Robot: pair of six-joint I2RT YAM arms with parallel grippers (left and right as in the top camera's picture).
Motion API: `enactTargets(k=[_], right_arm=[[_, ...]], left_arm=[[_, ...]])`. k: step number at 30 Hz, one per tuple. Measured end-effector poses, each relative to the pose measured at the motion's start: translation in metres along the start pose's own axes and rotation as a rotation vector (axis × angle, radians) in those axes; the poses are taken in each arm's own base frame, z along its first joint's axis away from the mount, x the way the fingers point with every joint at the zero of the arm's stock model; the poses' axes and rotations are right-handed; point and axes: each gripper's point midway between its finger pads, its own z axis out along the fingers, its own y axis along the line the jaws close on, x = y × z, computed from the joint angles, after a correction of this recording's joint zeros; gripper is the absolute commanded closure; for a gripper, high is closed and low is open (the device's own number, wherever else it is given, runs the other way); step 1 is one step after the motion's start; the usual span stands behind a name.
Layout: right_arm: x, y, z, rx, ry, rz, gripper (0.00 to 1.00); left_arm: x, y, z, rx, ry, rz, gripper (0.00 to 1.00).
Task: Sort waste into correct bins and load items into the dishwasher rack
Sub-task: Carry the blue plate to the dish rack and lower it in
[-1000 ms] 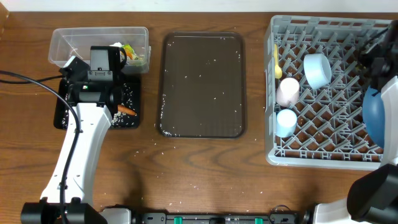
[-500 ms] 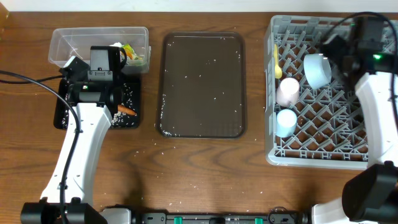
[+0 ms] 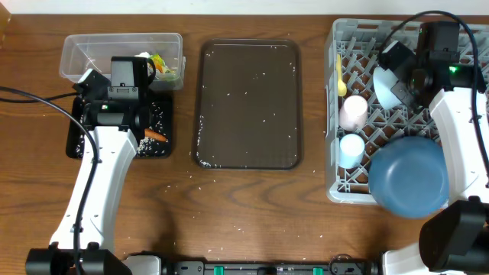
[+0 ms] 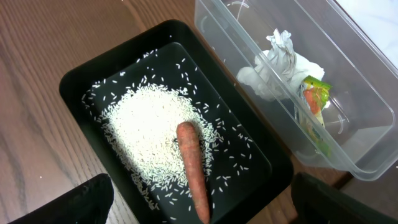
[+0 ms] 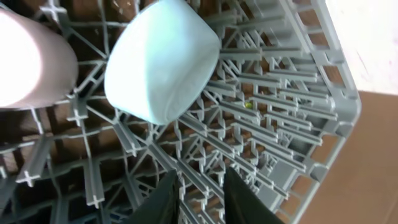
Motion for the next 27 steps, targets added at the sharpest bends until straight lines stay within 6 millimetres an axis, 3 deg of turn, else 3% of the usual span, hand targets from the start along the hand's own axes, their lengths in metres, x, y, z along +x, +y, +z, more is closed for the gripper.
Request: enactTargets(k=[1,2,3,4,12,16,20,27], right_arm=[[-0.001,0.001,0.000,-0.005,-0.005,0.001,0.68],[-0.002,0.002,0.000,-0.010,-0.012,0.006,0.54],[-0.004,0.003,0.000,-0.016,-0.023,0.006,0.18],[-0.005,0.003,0.000,-0.019,-0.027,0.012,0.01],[-0.015,-0.001,-0.001,-0.015,-0.076,0.134,0.01],[-0.025,0.001,-0.018,-0.042,-0.145,0.272,0.01],[-0.037,-0.003,-0.071,-0.052,-0.284,0.472,0.01],[-0.035,-0.004,-0.219,-0.120,-0.642,0.831,0.01]], left_arm=[[0.000,0.000,0.000,0.000,0.000,0.000,0.06],[0.000,0.000,0.000,0.000,0.000,0.000,0.06],[0.000,0.000,0.000,0.000,0.000,0.000,0.07],[0.000,0.000,0.000,0.000,0.000,0.000,0.07],[0.000,0.000,0.000,0.000,0.000,0.000,0.07],[0.000,0.000,0.000,0.000,0.000,0.000,0.07],[0.000,0.000,0.000,0.000,0.000,0.000,0.07],[0.000,0.000,0.000,0.000,0.000,0.000,0.06]])
